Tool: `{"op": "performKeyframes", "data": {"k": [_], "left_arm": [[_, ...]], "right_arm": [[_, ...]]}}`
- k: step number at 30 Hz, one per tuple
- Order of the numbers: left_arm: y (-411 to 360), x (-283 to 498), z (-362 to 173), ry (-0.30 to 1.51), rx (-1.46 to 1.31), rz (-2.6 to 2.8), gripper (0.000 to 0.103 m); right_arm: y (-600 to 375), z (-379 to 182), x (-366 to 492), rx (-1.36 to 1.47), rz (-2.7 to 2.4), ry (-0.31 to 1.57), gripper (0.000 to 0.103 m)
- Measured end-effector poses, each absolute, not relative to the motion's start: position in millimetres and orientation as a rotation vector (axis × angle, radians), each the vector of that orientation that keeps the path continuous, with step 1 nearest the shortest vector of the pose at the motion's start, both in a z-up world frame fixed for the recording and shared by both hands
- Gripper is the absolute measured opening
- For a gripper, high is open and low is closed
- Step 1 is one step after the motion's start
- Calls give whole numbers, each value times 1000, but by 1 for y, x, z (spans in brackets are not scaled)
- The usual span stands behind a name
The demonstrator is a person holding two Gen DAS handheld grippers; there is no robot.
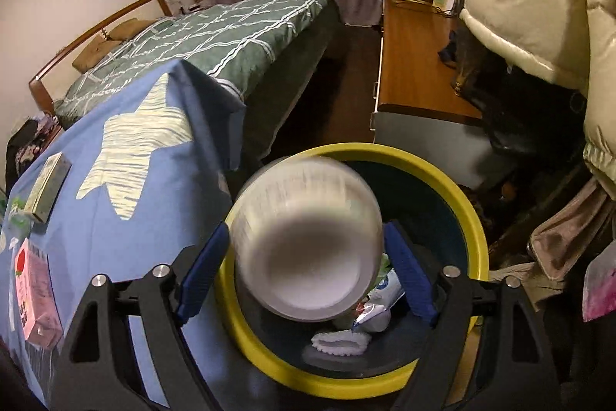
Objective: Collect trash
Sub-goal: 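Carry the white tub over the yellow bin and open the right tool, then grasp the pink strawberry milk carton with the left tool and lift it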
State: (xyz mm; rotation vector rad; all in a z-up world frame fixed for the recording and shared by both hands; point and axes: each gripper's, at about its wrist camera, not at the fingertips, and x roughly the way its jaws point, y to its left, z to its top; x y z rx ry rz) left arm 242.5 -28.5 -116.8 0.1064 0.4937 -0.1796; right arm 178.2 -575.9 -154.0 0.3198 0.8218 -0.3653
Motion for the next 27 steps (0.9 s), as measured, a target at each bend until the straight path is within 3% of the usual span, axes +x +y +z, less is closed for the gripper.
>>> {"op": "performKeyframes", "data": {"k": [12,27], "left_arm": [[-63,235,-119,539,164,-380,98],[-200,185,-130,711,264,-673,98]], "right_arm": [[-569,-153,175,330,-344,811,84],[-582,-153,153,397,-307,771,84]]}}
